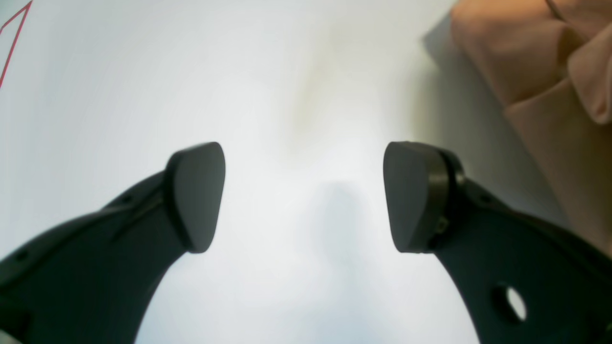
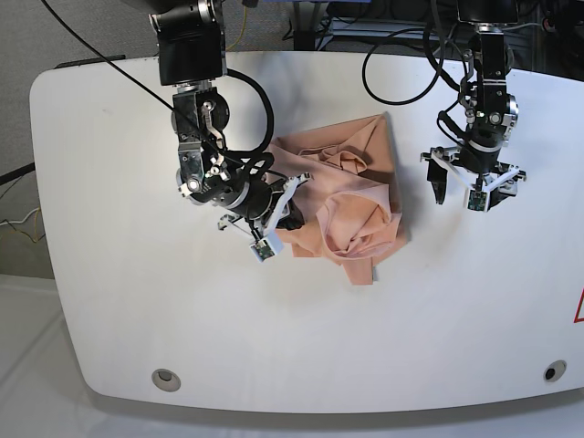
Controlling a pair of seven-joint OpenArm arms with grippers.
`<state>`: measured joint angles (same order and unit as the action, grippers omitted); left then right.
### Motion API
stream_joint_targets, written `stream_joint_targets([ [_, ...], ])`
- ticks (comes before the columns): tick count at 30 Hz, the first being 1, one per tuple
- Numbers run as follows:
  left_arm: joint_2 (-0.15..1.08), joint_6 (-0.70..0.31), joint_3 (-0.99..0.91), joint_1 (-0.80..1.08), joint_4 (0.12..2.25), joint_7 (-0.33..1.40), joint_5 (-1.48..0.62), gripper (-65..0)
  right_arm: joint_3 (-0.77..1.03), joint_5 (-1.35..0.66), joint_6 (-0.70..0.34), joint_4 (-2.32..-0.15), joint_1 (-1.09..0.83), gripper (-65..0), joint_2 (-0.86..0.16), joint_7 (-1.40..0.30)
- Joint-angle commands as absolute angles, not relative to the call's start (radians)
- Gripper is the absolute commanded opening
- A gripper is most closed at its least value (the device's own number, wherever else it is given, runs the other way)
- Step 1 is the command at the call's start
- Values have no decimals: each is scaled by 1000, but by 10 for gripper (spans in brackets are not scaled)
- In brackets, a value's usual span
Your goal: Fold the T-shirt properly
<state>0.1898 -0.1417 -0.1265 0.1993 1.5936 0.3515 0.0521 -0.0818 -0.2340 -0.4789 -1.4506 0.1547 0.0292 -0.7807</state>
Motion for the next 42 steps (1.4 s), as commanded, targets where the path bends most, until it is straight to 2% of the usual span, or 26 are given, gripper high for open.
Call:
stream_joint_targets([
  [1, 199, -136, -131, 189, 1610, 332, 50, -171, -82, -249, -487, -1465, 180, -650, 38, -757],
  [15, 199, -136, -131, 194, 1610, 332, 50, -171, -191, -249, -486, -1461, 188, -650, 120, -740],
  [21, 199, -136, -134, 202, 1610, 332, 50, -171, -229, -249, -486, -1394, 206, -650, 156, -714],
  [26, 199, -136, -157, 228, 1613, 332, 48, -171, -306, -249, -483, -1346, 214, -650, 157, -670],
  [30, 199, -136, -170, 232, 1613, 332, 48, -171, -351, -259, -435, -1345, 214, -650, 157, -651],
  [42, 199, -136, -170, 239, 1613, 332, 48, -171, -358, -269, -403, -1348, 263, -650, 157, -651],
])
